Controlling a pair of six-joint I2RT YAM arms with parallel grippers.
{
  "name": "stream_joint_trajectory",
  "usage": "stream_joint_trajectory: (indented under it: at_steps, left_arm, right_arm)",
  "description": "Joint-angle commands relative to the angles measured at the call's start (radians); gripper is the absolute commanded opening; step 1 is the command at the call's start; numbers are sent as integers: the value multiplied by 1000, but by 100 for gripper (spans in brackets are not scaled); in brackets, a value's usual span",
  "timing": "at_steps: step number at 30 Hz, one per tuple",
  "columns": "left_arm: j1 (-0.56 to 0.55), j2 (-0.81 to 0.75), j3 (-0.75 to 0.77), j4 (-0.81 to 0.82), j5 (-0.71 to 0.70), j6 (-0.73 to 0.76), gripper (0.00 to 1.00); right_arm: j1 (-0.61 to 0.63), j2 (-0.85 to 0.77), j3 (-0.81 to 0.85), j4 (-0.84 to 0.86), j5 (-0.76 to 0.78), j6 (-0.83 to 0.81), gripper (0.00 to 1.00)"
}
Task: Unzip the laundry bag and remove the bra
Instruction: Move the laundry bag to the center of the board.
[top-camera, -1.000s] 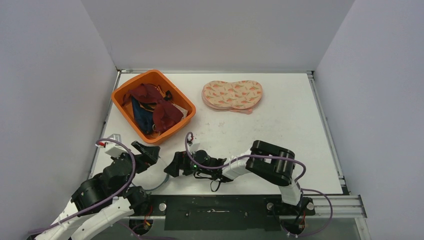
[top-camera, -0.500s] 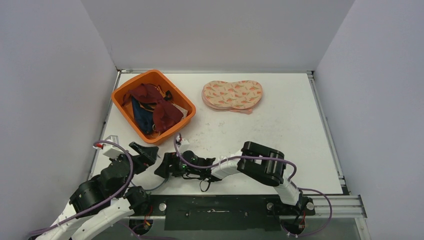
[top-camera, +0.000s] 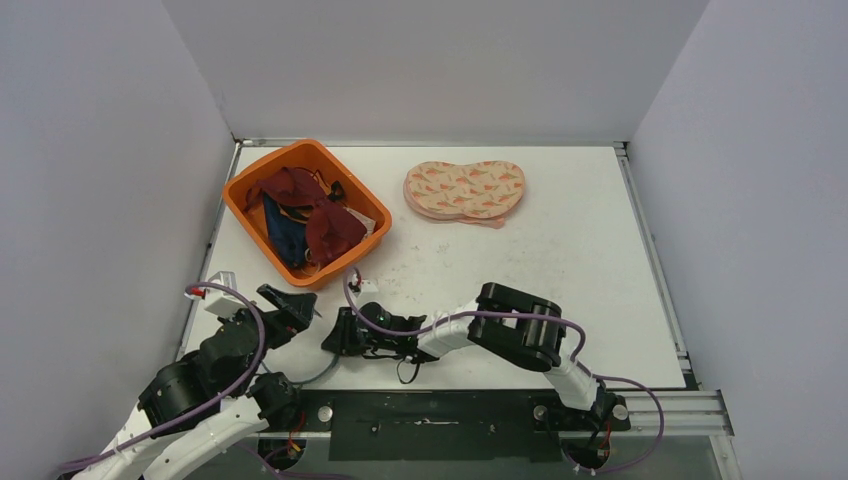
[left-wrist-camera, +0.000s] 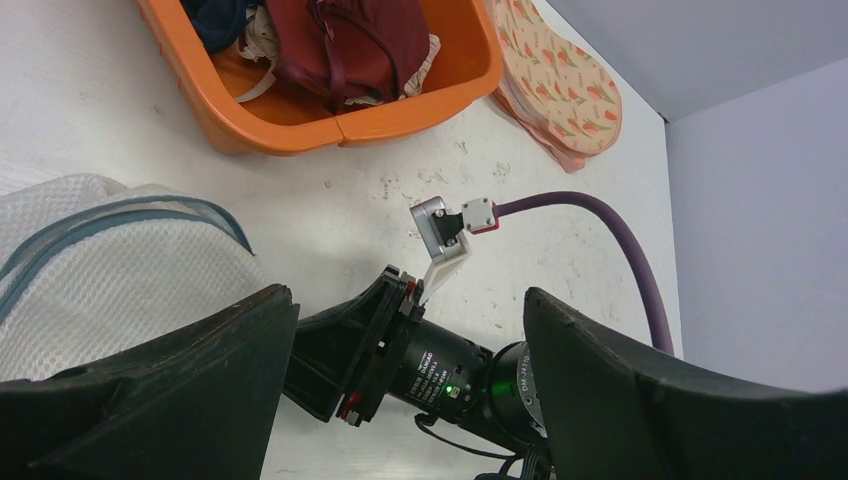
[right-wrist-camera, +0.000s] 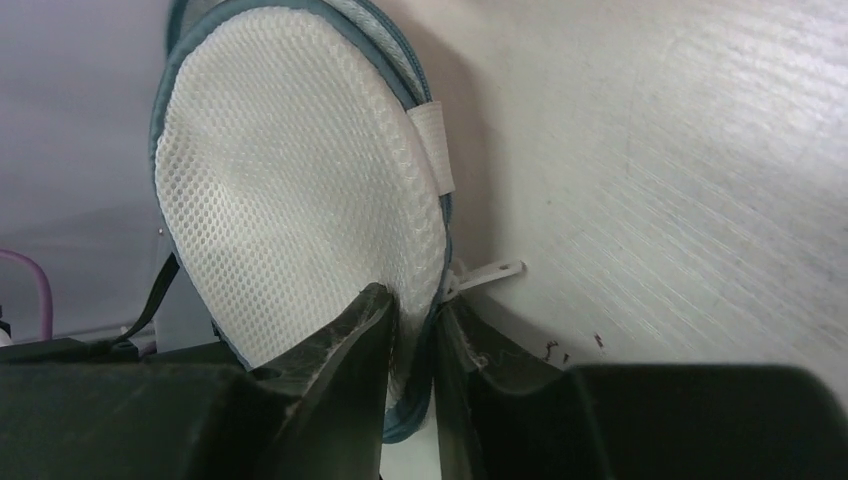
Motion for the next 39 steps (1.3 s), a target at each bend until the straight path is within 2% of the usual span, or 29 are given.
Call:
stream_joint_trajectory:
  at_steps: [1, 3, 8, 11, 14, 20, 24, 28, 31, 39]
  left_arm:
    - [5, -3, 2, 14, -22, -8, 82]
    - [4, 2, 0, 19, -21, -6, 82]
    - [4, 19, 0, 29, -22, -10, 83]
    - [5, 34, 5, 40, -12, -9, 83]
    - [4, 43, -1, 55, -9, -5, 83]
    - [5, 45, -47, 131, 17, 0, 83]
    - [4, 66, -71, 173, 52, 0, 83]
    - [4, 103, -83, 202, 85, -3, 83]
    - [5, 121, -95, 224, 106, -6, 83]
    - [4, 157, -137, 294, 170, -14, 83]
  right_arm:
    - [9, -19, -44, -55, 12, -22, 16]
    - [9, -40, -57, -62, 18, -29, 6]
    - [-8, -167, -155, -109, 62, -53, 5]
    - [-47, -327, -285, -169, 84, -54, 5]
    - [-100, -526, -382, -318, 170, -92, 5]
    - [-286, -914, -497, -620, 289, -141, 5]
    - [-491, -1095, -546, -733, 308, -164, 5]
    - [-708, -1157, -615, -738, 246, -180, 5]
    - [-826, -1162, -665, -691, 216, -165, 5]
    - [-995, -1055, -732, -488, 175, -146, 5]
